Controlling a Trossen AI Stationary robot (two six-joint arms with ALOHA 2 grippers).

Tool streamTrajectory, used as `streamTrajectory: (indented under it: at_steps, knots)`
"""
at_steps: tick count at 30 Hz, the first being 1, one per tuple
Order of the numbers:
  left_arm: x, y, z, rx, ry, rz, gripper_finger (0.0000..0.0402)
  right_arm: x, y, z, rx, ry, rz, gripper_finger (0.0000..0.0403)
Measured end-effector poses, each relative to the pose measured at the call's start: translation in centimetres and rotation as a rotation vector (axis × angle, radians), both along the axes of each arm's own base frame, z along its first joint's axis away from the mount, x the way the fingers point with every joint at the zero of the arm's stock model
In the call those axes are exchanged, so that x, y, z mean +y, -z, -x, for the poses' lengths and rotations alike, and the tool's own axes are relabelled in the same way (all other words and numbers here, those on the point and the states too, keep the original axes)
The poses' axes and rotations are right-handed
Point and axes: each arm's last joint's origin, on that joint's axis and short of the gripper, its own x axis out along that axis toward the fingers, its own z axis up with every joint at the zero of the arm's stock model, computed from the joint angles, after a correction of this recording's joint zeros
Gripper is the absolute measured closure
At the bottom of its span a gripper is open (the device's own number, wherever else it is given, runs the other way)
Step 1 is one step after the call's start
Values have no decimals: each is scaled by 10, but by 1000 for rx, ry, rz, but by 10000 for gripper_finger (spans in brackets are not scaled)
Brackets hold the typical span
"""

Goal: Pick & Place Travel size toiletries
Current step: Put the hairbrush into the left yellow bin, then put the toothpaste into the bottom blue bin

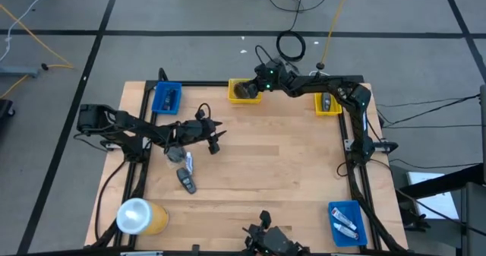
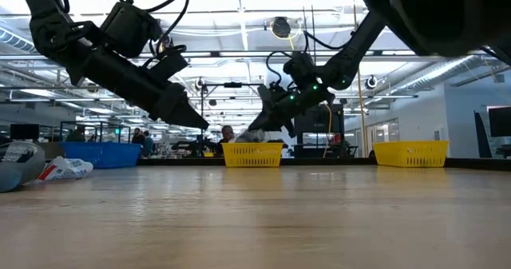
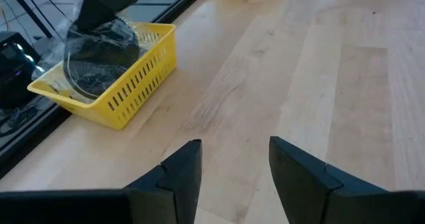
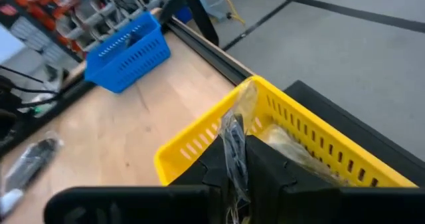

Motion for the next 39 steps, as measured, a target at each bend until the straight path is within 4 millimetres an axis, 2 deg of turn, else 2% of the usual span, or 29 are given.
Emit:
streamTrajectory:
  at_steps: [8, 13, 19, 22, 26, 30, 34, 37, 39]
  knots:
    - [0, 0, 0, 0, -1, 2, 227, 2, 7, 3, 87, -25, 12, 349]
    - [0, 0, 0, -2, -2, 3, 227, 1, 7, 5, 103, -43, 52, 300]
    - [0, 0, 0, -4, -2, 3, 227, -1, -14, 16, 133, -47, 93, 222]
    - [0, 0, 0, -6, -2, 3, 227, 6, -27, 19, 159, -64, 114, 201]
    - [0, -1, 0, -6, -2, 3, 227, 23, -36, 12, 248, -51, 234, 199]
    - [0, 0, 0, -6, -2, 3, 227, 42, -36, -1, 293, -121, 336, 220]
    - [0, 4, 2, 50, -32, -6, 227, 77, -24, -14, 319, -252, 413, 256]
    - [-2, 5, 8, 118, -120, -21, 227, 108, -21, -14, 306, -332, 457, 280]
    - [-4, -2, 9, 151, -166, -21, 227, 128, -18, -13, 294, -359, 502, 292]
